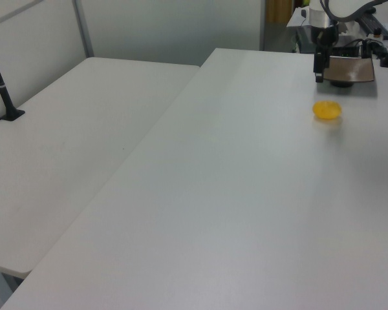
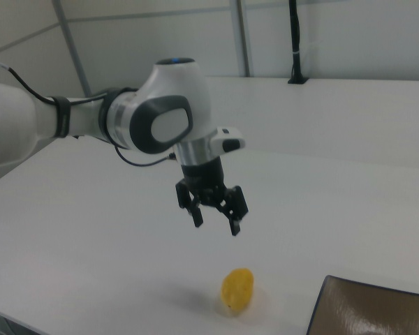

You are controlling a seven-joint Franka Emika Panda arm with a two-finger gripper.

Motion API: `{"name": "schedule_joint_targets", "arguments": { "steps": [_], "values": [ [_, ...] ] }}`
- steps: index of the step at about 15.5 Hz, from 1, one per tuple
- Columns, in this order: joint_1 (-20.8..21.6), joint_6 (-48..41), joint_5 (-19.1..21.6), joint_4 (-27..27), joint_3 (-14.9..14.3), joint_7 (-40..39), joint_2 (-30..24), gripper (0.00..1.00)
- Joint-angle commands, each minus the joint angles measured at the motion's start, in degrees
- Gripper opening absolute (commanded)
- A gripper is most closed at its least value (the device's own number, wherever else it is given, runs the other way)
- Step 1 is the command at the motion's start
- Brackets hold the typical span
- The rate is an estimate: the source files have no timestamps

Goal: Put potatoes on a ceramic plate
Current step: 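Lower the open gripper over the yellow potato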

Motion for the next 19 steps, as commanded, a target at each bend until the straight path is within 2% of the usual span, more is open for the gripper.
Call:
{"name": "schedule_joint_targets", "arguments": {
  "steps": [1,4,11,15,19],
  "values": [
    [0.14,4.73,-0.61,-3.88,-2.17,-2.29,1.01,1.00],
    [-0.65,8.78,-0.61,-4.93,-2.35,-2.29,3.29,1.00],
    [-0.74,9.14,-0.70,-5.11,-2.35,-2.37,7.07,1.00],
    [-0.75,9.14,-3.68,-5.11,-2.35,-2.37,9.00,1.00],
    [-1.01,9.14,-4.74,-5.11,-2.35,-2.37,10.24,1.00]
  ]
}}
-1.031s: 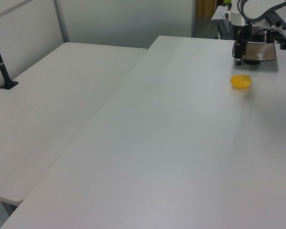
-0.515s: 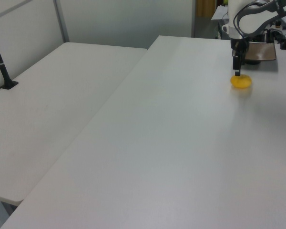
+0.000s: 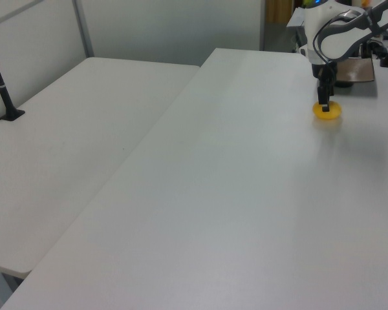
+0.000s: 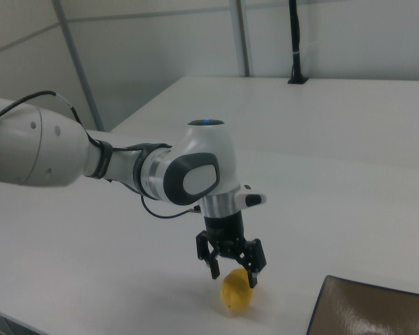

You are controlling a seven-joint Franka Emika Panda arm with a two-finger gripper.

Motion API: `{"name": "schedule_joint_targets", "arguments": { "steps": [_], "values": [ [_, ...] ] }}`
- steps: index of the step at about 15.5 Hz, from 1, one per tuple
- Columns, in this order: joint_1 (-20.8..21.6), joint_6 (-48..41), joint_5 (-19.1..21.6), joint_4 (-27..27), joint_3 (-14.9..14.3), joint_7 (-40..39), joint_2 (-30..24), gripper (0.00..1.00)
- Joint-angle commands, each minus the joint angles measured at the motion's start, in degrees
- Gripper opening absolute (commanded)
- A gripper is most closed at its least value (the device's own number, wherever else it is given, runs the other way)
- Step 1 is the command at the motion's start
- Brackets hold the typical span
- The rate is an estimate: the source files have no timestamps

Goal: Put potatoes on a ceramic plate
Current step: 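Lower the open gripper over the yellow potato, then close the gripper around the yellow potato and lift it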

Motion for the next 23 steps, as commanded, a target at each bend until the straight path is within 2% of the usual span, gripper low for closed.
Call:
{"name": "schedule_joint_targets", "arguments": {
  "steps": [1,3,5,9,10,18,20,23],
  "values": [
    [-0.24,1.42,-1.24,-0.75,-0.22,-1.00,0.37,1.00],
    [-0.24,1.42,-1.24,-0.66,-0.22,-0.92,1.77,0.98],
    [-0.24,2.56,-1.24,-0.66,-0.22,-0.92,2.13,0.82],
    [-0.24,3.36,-1.24,-0.66,-0.22,-0.83,2.13,0.55],
    [-0.24,3.27,-1.16,-0.58,-0.22,-0.74,1.95,0.52],
    [-1.73,3.53,-0.45,2.58,-0.66,-0.74,-0.33,0.53],
    [-2.09,3.79,-0.10,4.60,-2.49,-0.83,-0.24,0.53],
    [-2.26,10.18,0.25,5.40,-6.36,-0.92,-0.16,0.56]
  ]
}}
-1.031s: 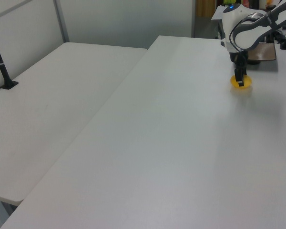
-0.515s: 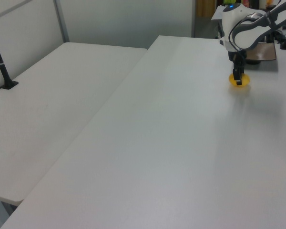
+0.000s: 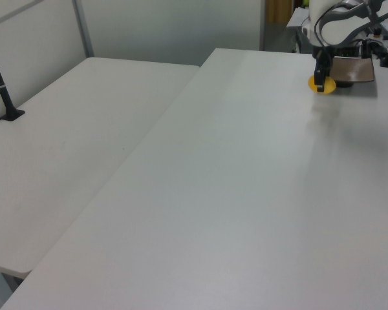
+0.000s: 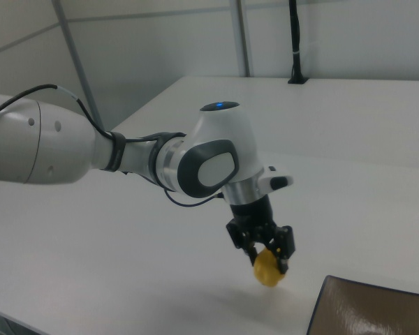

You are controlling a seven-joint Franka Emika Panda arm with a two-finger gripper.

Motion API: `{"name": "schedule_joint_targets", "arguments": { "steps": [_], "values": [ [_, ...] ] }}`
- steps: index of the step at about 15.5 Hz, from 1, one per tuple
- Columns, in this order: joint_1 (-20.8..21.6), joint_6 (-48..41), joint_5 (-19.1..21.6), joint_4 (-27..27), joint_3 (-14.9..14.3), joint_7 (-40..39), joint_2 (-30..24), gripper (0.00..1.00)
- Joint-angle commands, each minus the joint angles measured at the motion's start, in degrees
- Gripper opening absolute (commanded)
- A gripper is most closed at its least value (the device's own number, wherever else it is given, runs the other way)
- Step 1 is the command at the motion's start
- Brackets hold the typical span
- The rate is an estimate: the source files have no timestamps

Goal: Put potatoes on a ceramic plate
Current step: 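Carry the potato over the brown plate and lower it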

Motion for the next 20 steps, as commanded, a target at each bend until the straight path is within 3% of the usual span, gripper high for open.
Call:
{"name": "schedule_joint_targets", "arguments": {
  "steps": [1,7,9,11,12,13,20],
  "values": [
    [-0.25,7.28,0.84,0.06,-4.10,-0.91,-0.41,0.59],
    [-1.13,12.13,0.84,0.06,-8.32,-1.09,0.30,0.59],
    [-2.10,13.97,0.84,0.06,-8.41,-1.09,1.08,0.60],
    [-2.45,14.59,0.84,0.06,-8.41,-1.09,1.26,0.76],
    [-2.45,14.59,0.84,0.06,-8.41,-1.09,1.26,0.91],
    [-2.45,14.59,0.84,0.06,-8.41,-1.18,1.44,1.00],
    [-2.45,14.33,0.84,0.15,-8.41,-0.74,1.44,1.00]
  ]
}}
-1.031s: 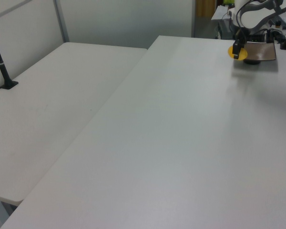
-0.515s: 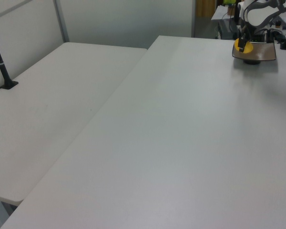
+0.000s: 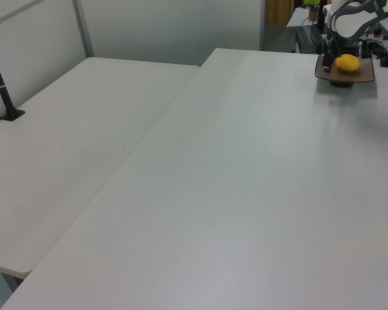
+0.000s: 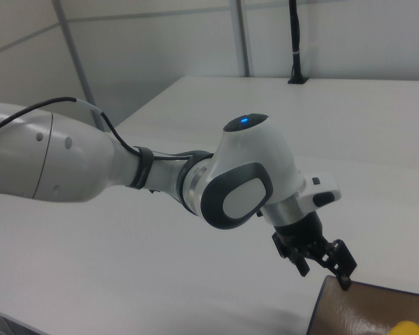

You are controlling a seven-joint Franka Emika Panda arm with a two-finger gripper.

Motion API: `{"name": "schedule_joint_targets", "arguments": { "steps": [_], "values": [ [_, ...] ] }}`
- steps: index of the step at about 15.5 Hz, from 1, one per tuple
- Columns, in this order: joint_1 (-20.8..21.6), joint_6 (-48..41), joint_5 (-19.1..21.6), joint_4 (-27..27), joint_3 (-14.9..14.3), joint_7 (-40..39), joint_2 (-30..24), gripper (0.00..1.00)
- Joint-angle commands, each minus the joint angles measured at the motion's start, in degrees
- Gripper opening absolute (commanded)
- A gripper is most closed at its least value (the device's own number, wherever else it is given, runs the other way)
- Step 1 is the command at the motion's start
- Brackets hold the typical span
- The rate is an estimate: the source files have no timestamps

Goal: Put potatoes on a ceramic plate
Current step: 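Carry the potato over the brown plate and lower it, then open the gripper to release the potato onto the plate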

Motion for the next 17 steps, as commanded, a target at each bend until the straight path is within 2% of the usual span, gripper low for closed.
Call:
{"name": "schedule_joint_targets", "arguments": {
  "steps": [1,4,8,11,15,17],
  "values": [
    [0.47,0.82,0.81,-0.29,-0.20,-0.65,-0.60,1.00],
    [1.18,-1.98,1.25,-0.38,0.24,-0.38,-2.62,1.00],
    [4.07,-8.83,8.79,-0.29,0.59,-0.82,-6.40,1.00],
    [6.28,-16.90,11.35,0.41,0.95,-0.65,-8.33,1.00],
    [6.02,-24.13,17.50,0.59,5.42,-0.21,-11.85,1.00],
    [5.66,-27.47,17.86,1.46,8.93,0.67,-12.47,1.00]
  ]
}}
